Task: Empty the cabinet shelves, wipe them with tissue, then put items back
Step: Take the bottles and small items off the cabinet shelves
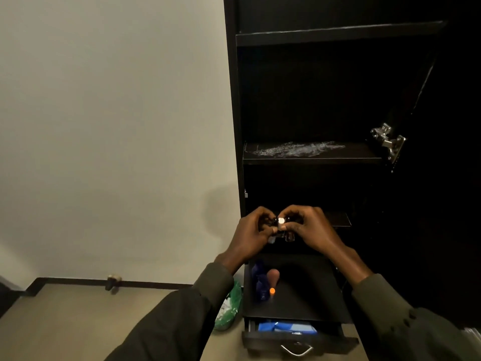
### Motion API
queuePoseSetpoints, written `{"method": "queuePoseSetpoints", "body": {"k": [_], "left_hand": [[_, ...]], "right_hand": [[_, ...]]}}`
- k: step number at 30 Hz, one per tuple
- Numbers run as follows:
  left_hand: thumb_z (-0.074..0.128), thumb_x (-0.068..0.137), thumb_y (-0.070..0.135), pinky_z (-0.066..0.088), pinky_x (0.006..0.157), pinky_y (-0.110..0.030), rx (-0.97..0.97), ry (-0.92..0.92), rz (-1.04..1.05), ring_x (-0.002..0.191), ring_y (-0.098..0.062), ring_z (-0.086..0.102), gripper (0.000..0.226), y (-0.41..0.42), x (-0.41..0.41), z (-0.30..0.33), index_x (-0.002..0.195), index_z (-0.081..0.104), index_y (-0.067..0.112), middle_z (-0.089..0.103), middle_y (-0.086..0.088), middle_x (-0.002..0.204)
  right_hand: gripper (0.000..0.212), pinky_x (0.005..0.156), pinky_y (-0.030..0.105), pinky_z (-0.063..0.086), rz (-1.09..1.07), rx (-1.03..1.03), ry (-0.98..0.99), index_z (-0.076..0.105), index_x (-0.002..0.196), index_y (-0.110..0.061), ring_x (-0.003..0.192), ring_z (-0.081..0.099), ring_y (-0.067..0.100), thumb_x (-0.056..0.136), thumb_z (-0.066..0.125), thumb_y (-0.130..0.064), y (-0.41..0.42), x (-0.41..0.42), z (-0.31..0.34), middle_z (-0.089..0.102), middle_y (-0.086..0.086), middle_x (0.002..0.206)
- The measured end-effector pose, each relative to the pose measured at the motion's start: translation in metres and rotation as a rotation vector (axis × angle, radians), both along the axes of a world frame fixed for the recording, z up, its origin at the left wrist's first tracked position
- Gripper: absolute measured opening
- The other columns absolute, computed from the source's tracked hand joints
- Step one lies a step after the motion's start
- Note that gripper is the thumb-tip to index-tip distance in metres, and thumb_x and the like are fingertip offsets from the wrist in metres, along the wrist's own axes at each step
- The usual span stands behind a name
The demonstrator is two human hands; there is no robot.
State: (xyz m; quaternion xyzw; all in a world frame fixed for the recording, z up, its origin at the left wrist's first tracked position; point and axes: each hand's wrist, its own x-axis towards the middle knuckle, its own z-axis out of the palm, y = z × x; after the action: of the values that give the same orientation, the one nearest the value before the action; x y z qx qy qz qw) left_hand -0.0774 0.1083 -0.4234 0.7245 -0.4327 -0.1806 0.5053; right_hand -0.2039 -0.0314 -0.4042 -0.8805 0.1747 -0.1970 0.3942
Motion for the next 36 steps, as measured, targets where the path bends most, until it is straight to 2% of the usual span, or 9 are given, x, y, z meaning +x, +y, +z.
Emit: {"method": "queuePoseSetpoints", "body": {"k": [6,9,13,17,23,29,33,36], "left_hand": [[0.067,0.082,0.001,0.059,0.075,-0.04,0.107,0.024,0.01,0.08,-0.017,0.069,0.024,0.003,-0.005,-0.051,0.095,0.061,0.02,0.068,0.002,0.088],[0.067,0.081,-0.001,0.058,0.077,-0.042,0.14,0.041,0.018,0.081,-0.019,0.069,0.025,0.004,-0.005,-0.066,0.093,0.061,0.02,0.068,0.002,0.086],[0.065,0.079,-0.002,0.057,0.074,-0.041,0.161,0.037,0.006,0.079,-0.02,0.068,0.025,0.006,-0.006,-0.084,0.092,0.061,0.018,0.067,0.002,0.083],[0.067,0.08,-0.001,0.054,0.073,-0.032,0.208,0.018,-0.018,0.076,-0.014,0.065,0.025,0.009,-0.007,-0.1,0.095,0.061,0.018,0.066,0.003,0.084],[0.065,0.082,-0.002,0.053,0.081,-0.016,0.206,0.004,-0.041,0.091,0.002,0.065,0.031,0.022,-0.019,-0.124,0.103,0.071,0.021,0.071,0.009,0.096],[0.057,0.077,-0.005,0.055,0.077,-0.025,0.243,0.013,0.081,0.083,-0.005,0.067,0.035,0.033,-0.028,-0.155,0.091,0.068,0.024,0.073,0.005,0.088],[0.056,0.08,0.015,0.054,0.079,-0.026,0.297,0.025,0.152,0.084,-0.007,0.067,0.018,0.04,-0.032,-0.164,0.091,0.067,0.024,0.074,0.007,0.093],[0.054,0.083,0.029,0.051,0.075,-0.026,0.341,0.027,0.175,0.081,-0.009,0.064,0.013,0.044,-0.035,-0.176,0.088,0.066,0.029,0.073,0.004,0.091]], "right_hand": [[0.025,0.068,0.013,0.052,-0.018,0.074,0.039,0.071,0.089,-0.025,0.081,0.066,-0.001,0.081,0.073,-0.002,0.011,-0.006,-0.055,0.07,-0.008,0.089],[0.024,0.069,0.013,0.051,-0.038,0.076,0.037,0.071,0.087,-0.024,0.081,0.066,0.0,0.079,0.074,-0.001,0.014,-0.006,-0.076,0.07,-0.007,0.09],[0.025,0.072,0.012,0.05,-0.048,0.063,0.056,0.072,0.089,-0.021,0.084,0.065,0.0,0.077,0.074,0.0,0.016,-0.008,-0.099,0.069,-0.007,0.091],[0.03,0.072,0.016,0.054,-0.042,0.098,0.065,0.071,0.087,-0.027,0.084,0.066,0.001,0.077,0.074,0.001,0.018,-0.011,-0.121,0.069,-0.008,0.091],[0.026,0.075,0.017,0.054,-0.033,0.149,0.127,0.071,0.089,-0.026,0.087,0.066,0.001,0.078,0.074,-0.002,0.024,-0.019,-0.154,0.07,-0.01,0.092],[0.022,0.075,0.011,0.049,-0.057,0.194,0.177,0.072,0.092,-0.022,0.089,0.065,-0.002,0.078,0.075,-0.005,0.03,-0.028,-0.191,0.071,-0.01,0.096],[0.025,0.071,0.031,0.057,-0.077,0.157,0.226,0.067,0.085,-0.032,0.079,0.068,0.005,0.076,0.075,-0.01,0.028,-0.033,-0.215,0.071,-0.008,0.086],[0.026,0.069,0.033,0.056,-0.071,0.14,0.258,0.066,0.081,-0.032,0.075,0.067,0.005,0.077,0.073,-0.008,0.029,-0.036,-0.226,0.07,-0.011,0.081]]}}
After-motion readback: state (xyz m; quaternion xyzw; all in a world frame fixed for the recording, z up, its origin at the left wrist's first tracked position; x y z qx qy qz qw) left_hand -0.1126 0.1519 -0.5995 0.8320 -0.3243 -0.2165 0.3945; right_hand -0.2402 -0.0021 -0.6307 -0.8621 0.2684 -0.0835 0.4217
